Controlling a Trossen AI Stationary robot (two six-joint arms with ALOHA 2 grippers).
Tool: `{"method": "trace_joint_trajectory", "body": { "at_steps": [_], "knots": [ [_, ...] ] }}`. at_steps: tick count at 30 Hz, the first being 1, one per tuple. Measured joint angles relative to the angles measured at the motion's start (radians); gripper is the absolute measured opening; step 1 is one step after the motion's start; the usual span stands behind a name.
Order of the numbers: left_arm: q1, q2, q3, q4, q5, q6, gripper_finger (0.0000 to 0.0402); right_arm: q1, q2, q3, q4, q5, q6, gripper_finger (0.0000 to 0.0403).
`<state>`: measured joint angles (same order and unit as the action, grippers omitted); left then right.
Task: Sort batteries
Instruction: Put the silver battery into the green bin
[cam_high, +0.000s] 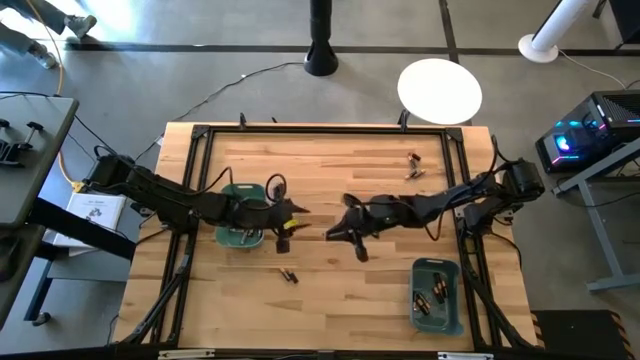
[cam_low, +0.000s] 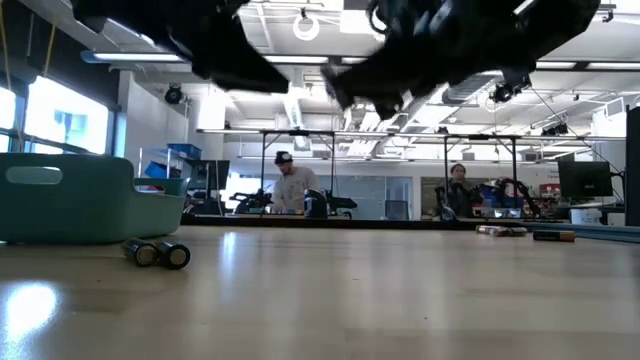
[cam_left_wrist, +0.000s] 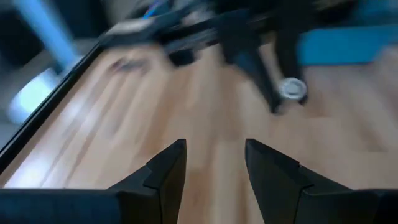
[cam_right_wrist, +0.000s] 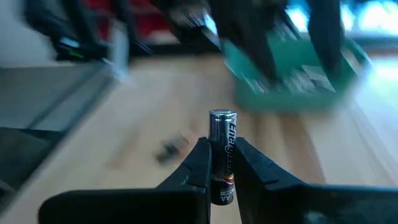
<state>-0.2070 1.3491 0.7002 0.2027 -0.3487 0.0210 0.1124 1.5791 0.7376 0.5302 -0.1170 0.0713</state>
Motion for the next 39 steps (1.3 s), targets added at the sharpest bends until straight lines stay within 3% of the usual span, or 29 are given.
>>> {"method": "trace_joint_trajectory", "body": {
  "at_steps": [3, 5, 17, 25, 33, 39],
  "knots": [
    [0.0, 0.0, 0.0, 0.074, 0.167, 0.133, 0.0155, 0.008, -0.001, 0.0, 0.063, -0.059, -0.026, 0.0023],
    [0.0, 0.0, 0.0, 0.139, 0.212, 0.198, 0.0157, 0.007, -0.001, 0.0, 0.075, -0.067, -0.027, 0.0023],
    [0.004, 0.066, 0.024, 0.284, 0.326, 0.253, 0.0223, 0.007, -0.001, 0.0, 0.082, -0.067, -0.026, 0.0022],
    [0.017, 0.131, 0.024, 0.372, 0.327, 0.282, 0.0225, 0.007, -0.001, 0.0, 0.104, -0.067, -0.024, 0.0022],
    [0.026, 0.177, 0.024, 0.391, 0.408, 0.261, 0.0225, 0.007, -0.002, 0.0, 0.117, -0.08, -0.026, 0.0021],
    [0.026, 0.218, 0.024, 0.48, 0.427, 0.253, 0.0205, 0.008, -0.002, 0.0, 0.118, -0.102, -0.025, 0.0021]
  ]
}}
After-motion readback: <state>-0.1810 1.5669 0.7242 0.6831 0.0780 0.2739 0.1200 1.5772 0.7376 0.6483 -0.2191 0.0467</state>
